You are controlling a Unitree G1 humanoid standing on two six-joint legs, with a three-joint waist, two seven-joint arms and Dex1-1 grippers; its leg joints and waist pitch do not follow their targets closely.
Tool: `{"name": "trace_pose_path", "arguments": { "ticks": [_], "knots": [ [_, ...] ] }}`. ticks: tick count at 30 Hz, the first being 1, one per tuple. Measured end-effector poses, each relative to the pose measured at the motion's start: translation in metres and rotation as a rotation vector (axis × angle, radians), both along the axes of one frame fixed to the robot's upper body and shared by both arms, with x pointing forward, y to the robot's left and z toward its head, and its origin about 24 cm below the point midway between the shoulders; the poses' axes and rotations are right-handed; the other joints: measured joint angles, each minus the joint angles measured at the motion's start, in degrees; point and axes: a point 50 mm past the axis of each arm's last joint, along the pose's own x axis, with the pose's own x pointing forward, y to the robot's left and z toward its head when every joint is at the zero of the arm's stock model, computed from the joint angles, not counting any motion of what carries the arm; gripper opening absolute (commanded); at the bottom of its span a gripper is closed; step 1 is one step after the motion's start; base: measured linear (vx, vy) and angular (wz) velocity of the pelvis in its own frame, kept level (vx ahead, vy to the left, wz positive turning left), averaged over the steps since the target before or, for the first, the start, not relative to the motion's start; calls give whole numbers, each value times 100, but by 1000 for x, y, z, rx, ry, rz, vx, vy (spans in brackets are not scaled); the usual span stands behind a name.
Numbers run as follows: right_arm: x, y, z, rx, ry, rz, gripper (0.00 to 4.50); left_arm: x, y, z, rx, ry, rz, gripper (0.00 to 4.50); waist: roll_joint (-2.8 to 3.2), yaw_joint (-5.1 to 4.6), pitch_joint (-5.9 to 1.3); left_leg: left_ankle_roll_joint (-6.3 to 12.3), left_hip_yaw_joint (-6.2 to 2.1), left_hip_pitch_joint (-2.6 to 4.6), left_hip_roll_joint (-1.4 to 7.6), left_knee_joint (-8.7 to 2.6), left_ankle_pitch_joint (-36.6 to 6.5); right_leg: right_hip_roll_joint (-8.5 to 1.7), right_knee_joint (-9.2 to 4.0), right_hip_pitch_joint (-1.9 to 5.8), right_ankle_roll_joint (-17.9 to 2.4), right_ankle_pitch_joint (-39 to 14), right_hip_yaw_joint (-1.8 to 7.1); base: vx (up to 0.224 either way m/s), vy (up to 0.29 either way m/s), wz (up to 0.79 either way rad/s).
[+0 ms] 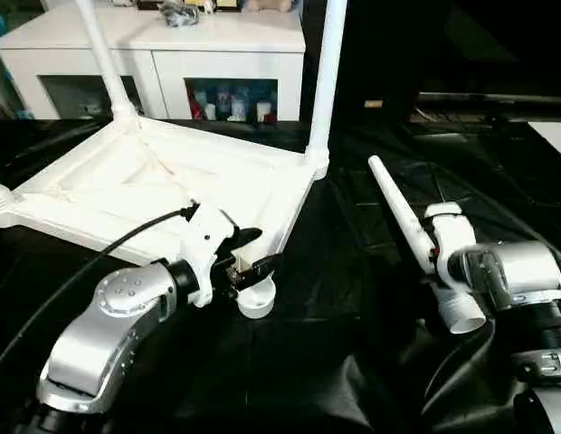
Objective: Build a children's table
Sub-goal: Pick table leg
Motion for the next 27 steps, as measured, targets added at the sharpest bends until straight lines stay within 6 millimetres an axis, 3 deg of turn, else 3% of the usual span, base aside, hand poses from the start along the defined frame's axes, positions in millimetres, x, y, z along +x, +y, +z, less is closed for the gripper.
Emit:
{"name": "trace_pose_path", "arguments": {
  "ticks": [6,8,11,13,16,27],
  "knots": [
    [-1,0,0,12,18,1,413,-1,0,2,8,1,-11,358,2,7,0,-4,3,9,1,-20,2,0,-1,-1,0,0,0,0,0,0],
    [-1,1,1,14,24,-1,374,-1,0,2,11,5,-15,379,5,9,1,-12,3,12,1,-27,7,0,0,-1,0,0,-1,0,0,0],
    [0,1,1,23,31,1,363,0,0,5,18,-2,-22,405,6,13,2,-15,3,13,2,-35,9,0,0,-3,0,0,-2,0,0,0],
    [0,1,1,35,31,-1,326,1,0,6,19,-5,-23,429,6,14,2,-16,4,12,3,-37,9,0,-1,-4,0,0,-2,0,0,0],
    [-1,0,1,48,32,-11,315,1,0,6,19,-5,-23,445,6,13,2,-16,7,9,3,-39,9,0,-3,-9,1,-1,-2,0,0,0],
    [-5,-2,1,58,36,-26,225,0,-3,3,21,8,-25,450,7,15,2,-16,10,10,4,-48,9,0,-5,-13,2,-2,-1,0,0,0]
  ]
}}
